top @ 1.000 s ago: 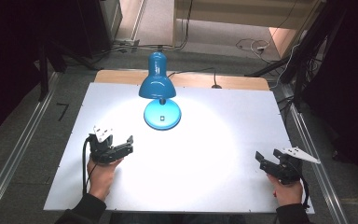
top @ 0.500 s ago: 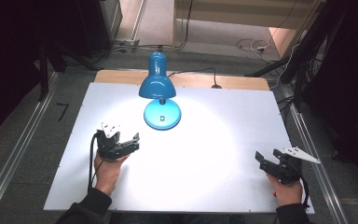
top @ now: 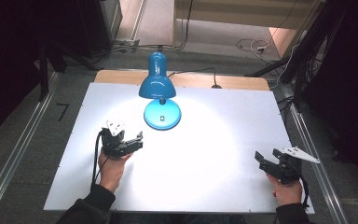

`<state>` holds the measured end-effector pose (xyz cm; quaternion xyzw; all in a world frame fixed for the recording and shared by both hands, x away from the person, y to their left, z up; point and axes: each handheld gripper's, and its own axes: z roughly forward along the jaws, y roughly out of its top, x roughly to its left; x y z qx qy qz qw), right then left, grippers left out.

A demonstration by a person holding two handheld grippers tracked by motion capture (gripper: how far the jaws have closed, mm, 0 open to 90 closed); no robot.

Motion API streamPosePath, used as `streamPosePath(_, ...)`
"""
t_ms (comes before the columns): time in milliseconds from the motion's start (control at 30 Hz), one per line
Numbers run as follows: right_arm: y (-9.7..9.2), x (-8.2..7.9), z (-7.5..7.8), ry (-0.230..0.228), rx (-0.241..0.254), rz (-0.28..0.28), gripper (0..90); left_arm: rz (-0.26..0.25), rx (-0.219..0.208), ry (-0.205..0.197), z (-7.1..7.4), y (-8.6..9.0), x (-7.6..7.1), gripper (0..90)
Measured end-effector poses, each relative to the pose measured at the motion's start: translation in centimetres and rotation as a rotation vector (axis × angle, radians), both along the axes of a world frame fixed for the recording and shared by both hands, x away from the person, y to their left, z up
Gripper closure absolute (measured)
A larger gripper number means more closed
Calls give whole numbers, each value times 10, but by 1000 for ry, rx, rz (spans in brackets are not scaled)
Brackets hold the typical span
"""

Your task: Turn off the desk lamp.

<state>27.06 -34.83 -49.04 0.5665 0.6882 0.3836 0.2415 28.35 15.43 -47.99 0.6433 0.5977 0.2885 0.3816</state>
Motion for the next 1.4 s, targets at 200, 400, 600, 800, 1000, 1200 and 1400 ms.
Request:
streamPosePath(200,0,0,0,0,-1,1,214,-6,8,1,-1,-4,2,173)
streamPosePath(400,0,0,0,-2,-1,2,214,-18,10,-2,-1,-10,7,174)
streamPosePath(600,0,0,0,-2,1,3,214,-25,16,-7,-2,-14,10,180)
streamPosePath(800,0,0,0,-2,1,1,214,-23,3,-7,-3,-16,14,196)
streamPosePath(1000,0,0,0,-4,0,4,214,-26,3,-8,-3,-19,18,202)
streamPosePath(1200,0,0,0,-2,1,1,214,-30,2,-12,-5,-23,22,217)
streamPosePath(1400,0,0,0,-2,1,1,214,-30,4,-11,-5,-24,25,232)
